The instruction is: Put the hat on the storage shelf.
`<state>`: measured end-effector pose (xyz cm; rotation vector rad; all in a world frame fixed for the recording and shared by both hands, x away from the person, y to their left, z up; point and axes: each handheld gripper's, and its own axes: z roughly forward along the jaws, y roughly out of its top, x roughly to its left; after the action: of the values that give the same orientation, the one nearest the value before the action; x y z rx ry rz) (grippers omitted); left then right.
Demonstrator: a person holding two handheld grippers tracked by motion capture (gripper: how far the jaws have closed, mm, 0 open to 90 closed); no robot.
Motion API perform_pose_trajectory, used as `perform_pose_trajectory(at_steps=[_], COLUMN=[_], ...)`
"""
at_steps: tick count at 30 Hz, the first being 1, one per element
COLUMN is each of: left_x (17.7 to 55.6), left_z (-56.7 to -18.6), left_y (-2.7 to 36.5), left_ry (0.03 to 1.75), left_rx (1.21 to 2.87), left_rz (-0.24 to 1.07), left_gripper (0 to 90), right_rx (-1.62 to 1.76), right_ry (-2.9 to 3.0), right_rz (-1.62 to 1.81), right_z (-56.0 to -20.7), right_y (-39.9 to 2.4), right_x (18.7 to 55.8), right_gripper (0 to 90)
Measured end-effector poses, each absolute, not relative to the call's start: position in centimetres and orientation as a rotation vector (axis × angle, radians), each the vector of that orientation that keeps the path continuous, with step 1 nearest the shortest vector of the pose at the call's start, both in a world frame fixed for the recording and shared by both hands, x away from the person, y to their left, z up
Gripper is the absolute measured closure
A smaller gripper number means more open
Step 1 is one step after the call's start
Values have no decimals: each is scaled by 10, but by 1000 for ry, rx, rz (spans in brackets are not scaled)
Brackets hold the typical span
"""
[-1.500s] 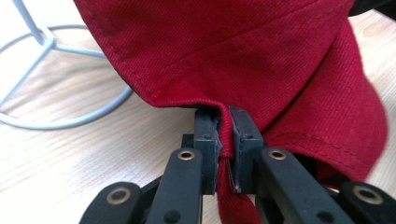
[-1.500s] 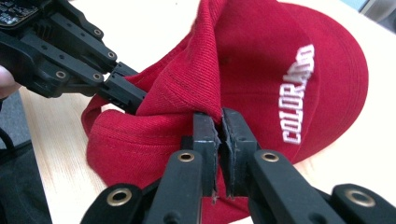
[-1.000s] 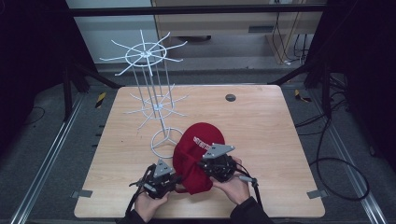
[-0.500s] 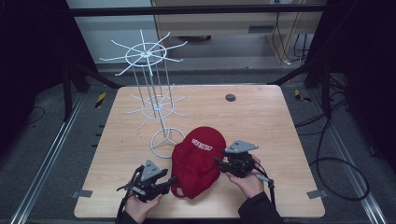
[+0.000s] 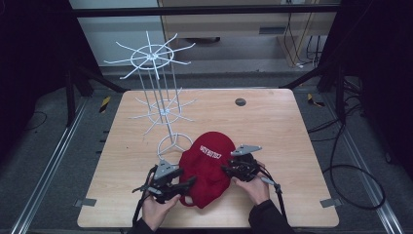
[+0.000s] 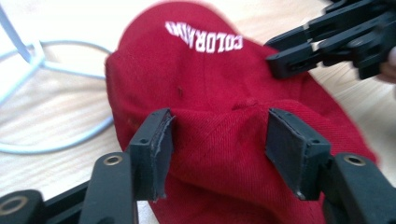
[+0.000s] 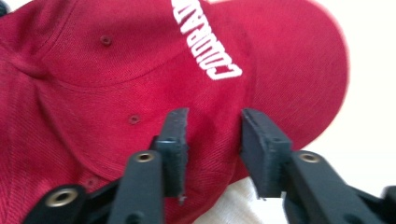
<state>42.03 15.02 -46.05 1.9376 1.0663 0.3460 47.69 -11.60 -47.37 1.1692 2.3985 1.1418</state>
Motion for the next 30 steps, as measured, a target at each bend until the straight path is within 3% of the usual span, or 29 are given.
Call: perform_pose_trajectory(at_steps=[2, 4, 9, 24, 30], left_x=[425, 429, 441, 465, 453], left_z=[-467, -472, -479, -468, -450], left_y=[144, 140, 133, 72, 103], left_ry=[1104, 1110, 1127, 864, 874], left_rx=[1953, 1987, 1997, 2158, 2060], left_rz=[344, 345, 326, 433, 368], left_gripper=[468, 543, 823, 830, 698], right_rx=[1170, 1174, 1198, 1297, 1252], right_ry=[2413, 2412, 2398, 2360, 2289], right_rz=[1127, 1106, 1126, 1159, 1252], right_z=[-475, -475, -469, -469, -462], right_y=[-115, -115, -129, -175, -189], right_x=[477, 476, 466, 410, 411], right_gripper=[777, 819, 840, 822, 787])
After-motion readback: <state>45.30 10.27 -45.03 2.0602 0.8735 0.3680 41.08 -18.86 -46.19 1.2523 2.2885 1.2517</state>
